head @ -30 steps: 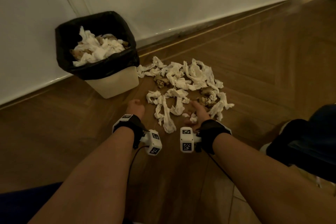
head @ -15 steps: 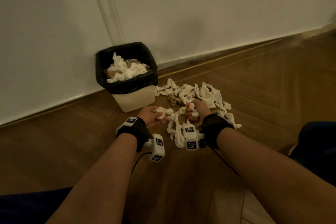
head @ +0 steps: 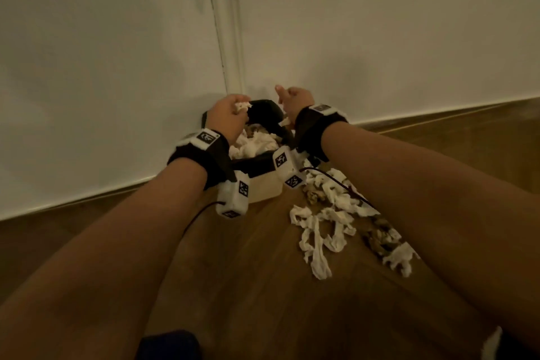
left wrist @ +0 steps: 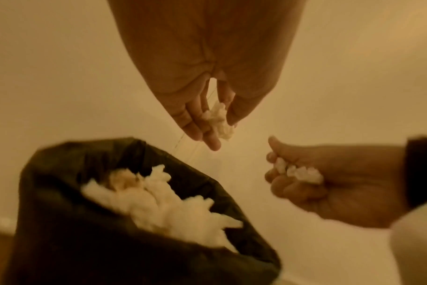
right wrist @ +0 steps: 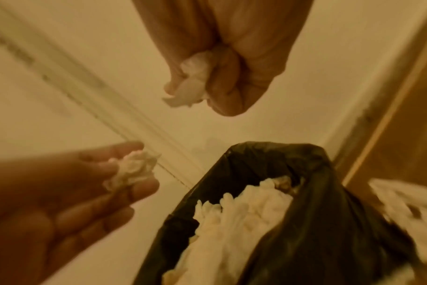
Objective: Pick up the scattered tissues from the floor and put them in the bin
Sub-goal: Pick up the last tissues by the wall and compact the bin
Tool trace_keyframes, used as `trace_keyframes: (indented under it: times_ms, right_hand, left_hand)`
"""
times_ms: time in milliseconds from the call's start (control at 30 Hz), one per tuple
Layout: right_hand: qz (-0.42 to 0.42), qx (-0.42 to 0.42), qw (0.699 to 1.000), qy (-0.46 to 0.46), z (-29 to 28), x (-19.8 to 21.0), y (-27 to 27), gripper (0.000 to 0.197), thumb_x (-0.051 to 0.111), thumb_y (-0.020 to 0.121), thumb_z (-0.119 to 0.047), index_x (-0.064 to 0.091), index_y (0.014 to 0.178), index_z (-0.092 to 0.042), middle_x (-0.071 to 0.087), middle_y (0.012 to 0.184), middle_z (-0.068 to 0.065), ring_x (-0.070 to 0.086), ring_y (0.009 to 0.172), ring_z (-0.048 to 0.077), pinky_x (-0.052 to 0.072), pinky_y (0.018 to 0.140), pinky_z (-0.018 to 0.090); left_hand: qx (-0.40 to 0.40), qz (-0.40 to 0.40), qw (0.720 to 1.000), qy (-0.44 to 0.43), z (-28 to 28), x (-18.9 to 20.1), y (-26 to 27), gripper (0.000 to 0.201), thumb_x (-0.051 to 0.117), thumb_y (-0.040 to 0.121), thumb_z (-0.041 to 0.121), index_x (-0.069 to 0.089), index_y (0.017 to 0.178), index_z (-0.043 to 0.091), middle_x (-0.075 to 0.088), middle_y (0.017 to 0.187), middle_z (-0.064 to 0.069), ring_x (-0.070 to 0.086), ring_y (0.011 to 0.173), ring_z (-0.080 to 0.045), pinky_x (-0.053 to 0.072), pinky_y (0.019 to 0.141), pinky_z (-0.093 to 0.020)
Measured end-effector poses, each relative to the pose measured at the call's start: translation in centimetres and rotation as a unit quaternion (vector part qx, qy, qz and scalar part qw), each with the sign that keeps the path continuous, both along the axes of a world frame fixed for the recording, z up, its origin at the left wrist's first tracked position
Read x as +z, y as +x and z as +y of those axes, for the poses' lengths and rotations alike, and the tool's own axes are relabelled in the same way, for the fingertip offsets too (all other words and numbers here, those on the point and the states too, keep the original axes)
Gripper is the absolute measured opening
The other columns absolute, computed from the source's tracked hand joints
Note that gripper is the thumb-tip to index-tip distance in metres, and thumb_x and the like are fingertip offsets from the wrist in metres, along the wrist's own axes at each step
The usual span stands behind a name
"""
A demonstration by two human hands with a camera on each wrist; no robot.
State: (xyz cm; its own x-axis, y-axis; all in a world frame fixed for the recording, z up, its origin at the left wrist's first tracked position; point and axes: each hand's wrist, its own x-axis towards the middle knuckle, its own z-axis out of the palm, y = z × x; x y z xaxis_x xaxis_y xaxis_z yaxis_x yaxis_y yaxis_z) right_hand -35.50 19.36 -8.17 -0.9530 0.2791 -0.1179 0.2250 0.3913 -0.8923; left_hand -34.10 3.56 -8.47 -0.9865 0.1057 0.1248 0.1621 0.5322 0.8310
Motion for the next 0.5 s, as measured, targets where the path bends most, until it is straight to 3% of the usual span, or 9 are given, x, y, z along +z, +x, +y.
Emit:
trace_keyframes:
  times_ms: [67,133,233,367,500]
  right_hand:
    - [0.017,0.011,0.997,0.075,-0.7,0.2,-1.9,0.041,0.043,0.096,-0.042,0.056,0.077,-0.009,0.051,0.071,0.004,0.047,0.068,0.022,0.036,0.066,0.029]
    - [0.009,0.021,0.99,0.138,-1.4,-0.2,-3.6,0.037,0.04,0.098,-0.042,0.055,0.087,-0.01,0.051,0.075,0.002,0.045,0.07,0.022,0.032,0.066,0.028]
    - [-0.04,0.032,0.983,0.177,-1.9,-1.6,-5.7,0.04,0.033,0.1,-0.04,0.05,0.117,-0.008,0.053,0.114,0.013,0.05,0.086,0.028,0.036,0.072,0.031]
    - [-0.107,0.036,0.983,0.147,-2.3,-2.9,-6.5,0.042,0.03,0.1,-0.034,0.043,0.132,-0.01,0.04,0.137,0.018,0.043,0.122,0.035,0.035,0.099,0.039]
    - [-0.12,0.087,0.982,0.119,-2.5,-2.8,-6.6,0.04,0.022,0.103,-0.015,0.039,0.135,0.002,0.038,0.142,0.02,0.041,0.128,0.032,0.032,0.106,0.036]
  left_hand:
    - [-0.024,-0.012,0.997,-0.074,-0.6,-0.1,-1.7,0.04,0.041,0.089,0.0,0.059,0.12,0.017,0.064,0.114,-0.011,0.062,0.099,-0.025,0.046,0.076,-0.025]
    - [-0.045,-0.015,0.992,-0.119,-1.0,-1.1,-3.0,0.046,0.037,0.087,-0.007,0.059,0.12,0.016,0.059,0.124,-0.01,0.06,0.107,-0.025,0.045,0.085,-0.029]
    - [-0.039,-0.045,0.99,-0.13,-1.2,-3.4,-4.2,0.053,0.034,0.086,-0.013,0.058,0.123,0.016,0.053,0.134,-0.009,0.055,0.117,-0.024,0.043,0.087,-0.024]
    - [-0.055,-0.081,0.986,-0.134,-1.3,-5.7,-4.9,0.045,0.038,0.091,-0.003,0.055,0.128,0.017,0.049,0.138,-0.009,0.05,0.121,-0.027,0.043,0.099,-0.032]
    - [-0.048,-0.112,0.989,-0.084,-2.0,-6.1,-5.6,0.05,0.035,0.088,-0.005,0.053,0.128,0.02,0.045,0.142,-0.01,0.053,0.116,-0.032,0.048,0.091,-0.034]
